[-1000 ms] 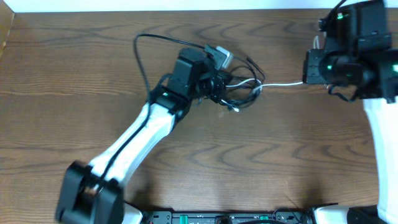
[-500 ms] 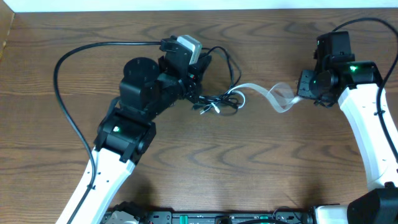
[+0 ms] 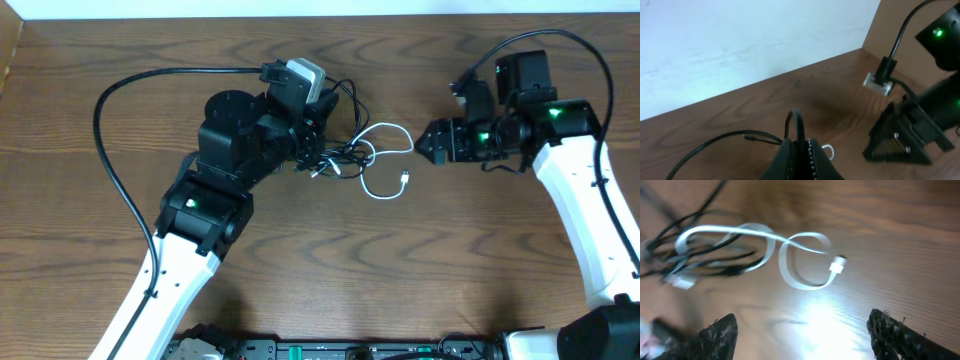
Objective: Untangle cables
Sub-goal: 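Move the right gripper to the cables held by the left and grasp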
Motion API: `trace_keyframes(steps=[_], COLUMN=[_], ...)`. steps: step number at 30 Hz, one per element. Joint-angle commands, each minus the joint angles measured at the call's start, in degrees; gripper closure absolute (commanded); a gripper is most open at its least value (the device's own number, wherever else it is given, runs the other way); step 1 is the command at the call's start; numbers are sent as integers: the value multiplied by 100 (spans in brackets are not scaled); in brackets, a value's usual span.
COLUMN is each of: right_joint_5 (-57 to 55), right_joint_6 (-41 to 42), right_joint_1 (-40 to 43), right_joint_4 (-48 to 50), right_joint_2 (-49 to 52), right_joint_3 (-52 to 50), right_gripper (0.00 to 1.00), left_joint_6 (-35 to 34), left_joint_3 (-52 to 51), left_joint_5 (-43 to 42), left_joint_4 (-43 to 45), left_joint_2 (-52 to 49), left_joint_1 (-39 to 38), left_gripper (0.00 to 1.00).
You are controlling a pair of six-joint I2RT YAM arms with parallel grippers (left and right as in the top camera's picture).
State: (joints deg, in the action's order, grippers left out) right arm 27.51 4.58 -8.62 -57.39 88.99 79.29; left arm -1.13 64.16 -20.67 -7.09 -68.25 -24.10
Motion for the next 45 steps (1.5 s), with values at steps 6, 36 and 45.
trace_keyframes(steps=[6, 36, 45], right_joint_5=[271, -35, 4], right_joint_6=[28, 315, 153], right_joint_1=[-669, -1401, -1051], right_joint_4=[597, 2052, 1832], right_joint_2=[-9, -48, -570], right_joint_3=[-332, -1318, -1294], right_gripper=[19, 99, 99], left_joint_6=[-284, -378, -256], left_joint_3=[48, 144, 144], left_joint_5=[-286, 249, 507], left_joint_4=[319, 267, 101], left_joint_2=[15, 7, -61], left_joint_1=[-37, -286, -289], left_gripper=[92, 92, 92])
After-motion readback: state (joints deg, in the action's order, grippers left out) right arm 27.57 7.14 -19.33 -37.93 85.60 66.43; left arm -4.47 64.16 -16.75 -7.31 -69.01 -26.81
